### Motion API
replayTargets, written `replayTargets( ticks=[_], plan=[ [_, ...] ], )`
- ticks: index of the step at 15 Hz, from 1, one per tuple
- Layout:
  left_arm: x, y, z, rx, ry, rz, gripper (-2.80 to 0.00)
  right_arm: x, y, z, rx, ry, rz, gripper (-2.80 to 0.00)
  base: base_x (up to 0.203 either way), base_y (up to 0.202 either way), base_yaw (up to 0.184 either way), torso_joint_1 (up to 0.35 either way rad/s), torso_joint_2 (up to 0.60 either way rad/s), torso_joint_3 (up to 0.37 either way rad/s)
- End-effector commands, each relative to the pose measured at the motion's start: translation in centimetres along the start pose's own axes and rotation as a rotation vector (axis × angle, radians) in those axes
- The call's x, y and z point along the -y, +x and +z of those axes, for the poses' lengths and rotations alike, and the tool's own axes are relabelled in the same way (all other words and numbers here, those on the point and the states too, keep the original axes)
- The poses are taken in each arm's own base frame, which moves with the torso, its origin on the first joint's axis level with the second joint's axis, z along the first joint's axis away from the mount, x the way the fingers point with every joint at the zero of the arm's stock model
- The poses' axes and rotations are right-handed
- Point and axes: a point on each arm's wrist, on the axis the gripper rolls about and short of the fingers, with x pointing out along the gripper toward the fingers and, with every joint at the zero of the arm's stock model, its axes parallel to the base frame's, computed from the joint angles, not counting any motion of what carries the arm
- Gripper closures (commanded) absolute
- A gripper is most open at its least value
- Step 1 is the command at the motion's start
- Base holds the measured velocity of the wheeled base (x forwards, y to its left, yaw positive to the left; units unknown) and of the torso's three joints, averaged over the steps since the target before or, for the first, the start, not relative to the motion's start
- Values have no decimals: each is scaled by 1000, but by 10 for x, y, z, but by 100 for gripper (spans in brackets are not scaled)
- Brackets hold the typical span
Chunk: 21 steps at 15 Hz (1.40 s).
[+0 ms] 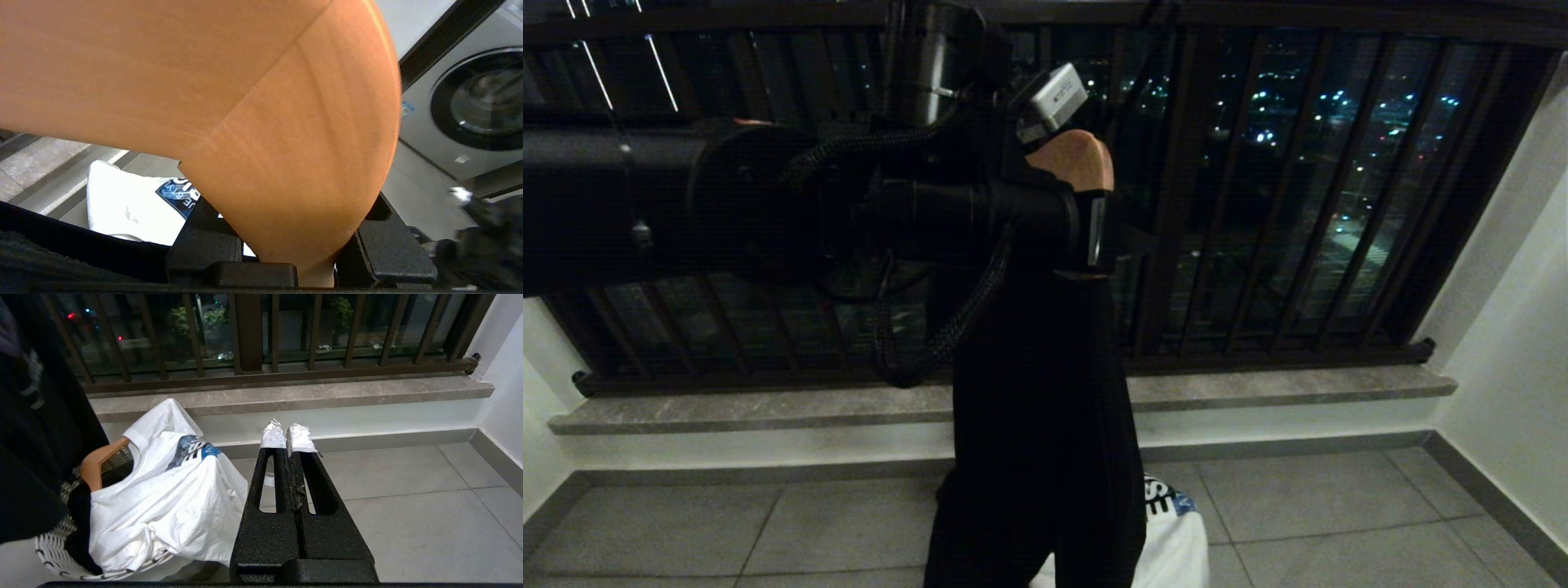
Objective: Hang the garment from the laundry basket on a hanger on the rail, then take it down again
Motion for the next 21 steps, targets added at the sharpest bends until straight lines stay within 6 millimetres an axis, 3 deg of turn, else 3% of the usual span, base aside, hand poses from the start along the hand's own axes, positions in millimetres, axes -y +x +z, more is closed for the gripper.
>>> replayTargets(
  ticks=[1, 6, 12, 16, 21],
  plan=[
    [-13, 11, -18, -53, -20, 21, 0, 0, 0, 0, -1, 0, -1, 0, 0, 0, 0, 0, 0, 0],
    [-48, 32, -66, -213, 2, 81, 0, 0, 0, 0, -1, 0, -1, 0, 0, 0, 0, 0, 0, 0],
    [-69, 70, -122, -387, 30, 83, 0, 0, 0, 0, -1, 0, -1, 0, 0, 0, 0, 0, 0, 0],
    [-77, 97, -160, -488, 71, 59, 0, 0, 0, 0, -1, 0, -1, 0, 0, 0, 0, 0, 0, 0],
    [-71, 127, -202, -591, 165, 6, 0, 0, 0, 0, -1, 0, -1, 0, 0, 0, 0, 0, 0, 0]
  ],
)
